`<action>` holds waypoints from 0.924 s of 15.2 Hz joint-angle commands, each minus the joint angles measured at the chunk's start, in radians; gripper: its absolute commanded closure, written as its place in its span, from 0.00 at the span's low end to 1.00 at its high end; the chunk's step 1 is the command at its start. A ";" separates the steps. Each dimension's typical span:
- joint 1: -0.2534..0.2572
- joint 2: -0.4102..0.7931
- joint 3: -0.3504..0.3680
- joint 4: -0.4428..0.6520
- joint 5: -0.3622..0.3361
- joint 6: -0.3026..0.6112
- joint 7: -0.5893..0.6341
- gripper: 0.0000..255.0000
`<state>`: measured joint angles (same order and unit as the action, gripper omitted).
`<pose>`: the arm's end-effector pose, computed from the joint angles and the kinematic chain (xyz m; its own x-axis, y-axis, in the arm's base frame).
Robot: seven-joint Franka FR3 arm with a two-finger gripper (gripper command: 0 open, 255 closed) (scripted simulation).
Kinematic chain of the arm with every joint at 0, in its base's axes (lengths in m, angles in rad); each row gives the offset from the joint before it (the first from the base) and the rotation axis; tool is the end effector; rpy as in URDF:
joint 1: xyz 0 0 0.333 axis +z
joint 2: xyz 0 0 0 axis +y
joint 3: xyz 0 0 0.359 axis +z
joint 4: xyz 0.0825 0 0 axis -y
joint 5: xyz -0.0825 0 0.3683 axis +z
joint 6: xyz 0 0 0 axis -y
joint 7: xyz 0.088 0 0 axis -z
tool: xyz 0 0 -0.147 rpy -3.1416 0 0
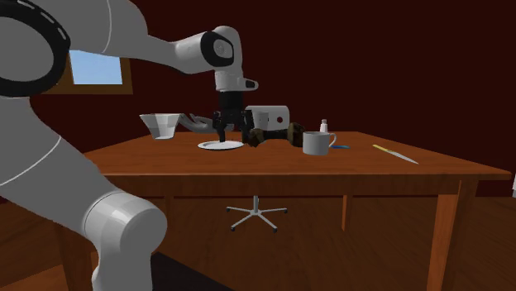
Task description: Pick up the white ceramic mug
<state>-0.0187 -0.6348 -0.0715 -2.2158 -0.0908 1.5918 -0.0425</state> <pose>0.3098 -0.0484 0.6031 0.9994 -0.0323 0.0075 -0.0327 -0.9983 0.0488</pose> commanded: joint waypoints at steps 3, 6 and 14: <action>0.002 0.142 -0.053 0.119 -0.012 0.037 -0.087 0.00; 0.003 0.249 -0.090 0.219 -0.009 0.054 -0.153 0.00; -0.005 0.560 -0.172 0.555 0.050 0.045 -0.336 0.00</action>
<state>-0.0222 -0.1192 -0.2350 -1.7140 -0.0522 1.6438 -0.3552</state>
